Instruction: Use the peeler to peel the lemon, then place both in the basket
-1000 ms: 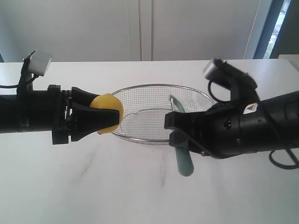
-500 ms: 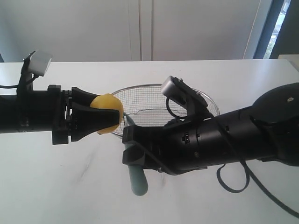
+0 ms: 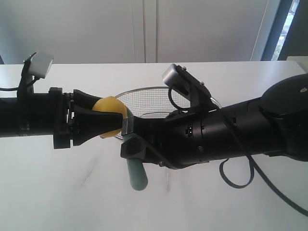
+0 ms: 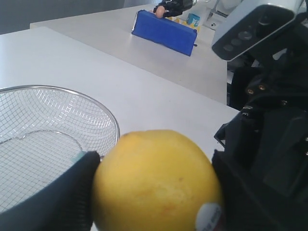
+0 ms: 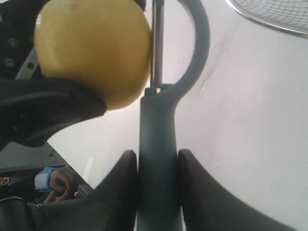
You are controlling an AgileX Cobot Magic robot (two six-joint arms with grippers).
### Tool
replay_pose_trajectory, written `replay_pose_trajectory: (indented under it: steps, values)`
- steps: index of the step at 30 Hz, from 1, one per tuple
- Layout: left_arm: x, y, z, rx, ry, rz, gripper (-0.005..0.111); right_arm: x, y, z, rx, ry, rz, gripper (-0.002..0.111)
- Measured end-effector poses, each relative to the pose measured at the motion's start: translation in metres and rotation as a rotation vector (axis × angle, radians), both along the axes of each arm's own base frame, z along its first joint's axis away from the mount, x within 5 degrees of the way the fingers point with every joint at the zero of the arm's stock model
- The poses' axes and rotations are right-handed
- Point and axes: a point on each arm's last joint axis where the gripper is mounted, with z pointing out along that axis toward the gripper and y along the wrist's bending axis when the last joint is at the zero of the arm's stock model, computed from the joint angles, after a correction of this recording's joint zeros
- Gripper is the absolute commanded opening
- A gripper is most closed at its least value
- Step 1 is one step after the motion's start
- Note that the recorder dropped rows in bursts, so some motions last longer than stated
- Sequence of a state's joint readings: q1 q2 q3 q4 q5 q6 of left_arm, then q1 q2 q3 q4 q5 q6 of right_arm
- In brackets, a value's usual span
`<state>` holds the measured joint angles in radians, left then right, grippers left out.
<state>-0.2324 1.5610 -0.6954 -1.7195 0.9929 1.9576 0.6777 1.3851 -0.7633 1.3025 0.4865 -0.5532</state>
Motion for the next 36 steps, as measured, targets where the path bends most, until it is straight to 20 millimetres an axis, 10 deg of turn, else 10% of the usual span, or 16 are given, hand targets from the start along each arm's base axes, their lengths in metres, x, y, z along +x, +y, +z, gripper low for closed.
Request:
replay_pose_trajectory:
  steps: [36]
  values:
    - [-0.001, 0.0, 0.002, -0.014, -0.003, -0.013, 0.0, -0.015, -0.027, 0.053, 0.044, -0.26, -0.084, 0.0]
